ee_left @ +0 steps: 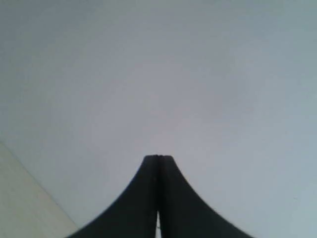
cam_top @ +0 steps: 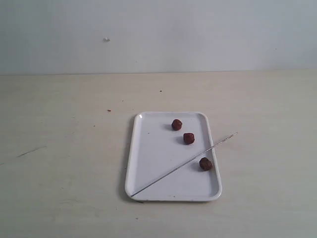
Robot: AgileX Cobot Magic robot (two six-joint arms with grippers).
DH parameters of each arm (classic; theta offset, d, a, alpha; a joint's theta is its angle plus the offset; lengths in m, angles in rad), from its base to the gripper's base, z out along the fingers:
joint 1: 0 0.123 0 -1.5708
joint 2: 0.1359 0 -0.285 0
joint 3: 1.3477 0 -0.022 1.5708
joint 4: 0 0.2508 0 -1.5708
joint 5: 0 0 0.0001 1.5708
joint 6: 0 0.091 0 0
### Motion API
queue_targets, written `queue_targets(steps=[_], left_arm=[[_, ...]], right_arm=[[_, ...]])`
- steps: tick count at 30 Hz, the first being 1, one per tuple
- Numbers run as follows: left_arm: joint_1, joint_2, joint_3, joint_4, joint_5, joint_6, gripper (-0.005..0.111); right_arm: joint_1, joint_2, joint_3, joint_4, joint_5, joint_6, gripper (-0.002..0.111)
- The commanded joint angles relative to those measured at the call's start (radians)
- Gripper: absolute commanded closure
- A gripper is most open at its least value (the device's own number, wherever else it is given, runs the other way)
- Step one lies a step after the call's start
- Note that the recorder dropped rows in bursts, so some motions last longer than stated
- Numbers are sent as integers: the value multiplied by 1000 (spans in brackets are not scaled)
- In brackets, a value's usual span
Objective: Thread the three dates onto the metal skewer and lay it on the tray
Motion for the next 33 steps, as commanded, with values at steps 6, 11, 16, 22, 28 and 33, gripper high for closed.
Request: queue_targets(steps=[6,11,16,22,28,33], left_arm=[[3,505,-511,264,493,104,107],[3,910,-938,528,1018,140,107],[3,1275,-1291,636,1463,312,107],[3,1557,-1471,418,1549,377,107],[-113,1738,-1474,122,1549,648,107],[-371,1818,-1474,424,1549,602,107]], right_arm=[[-7,-6,5,5,-4,-1,108],[-7,-6,5,5,-4,-1,108],[-7,-6,5,5,-4,-1,108],[-7,-6,5,5,-4,-1,108],[-7,-6,5,5,-4,-1,108],[-7,-6,5,5,-4,-1,108]])
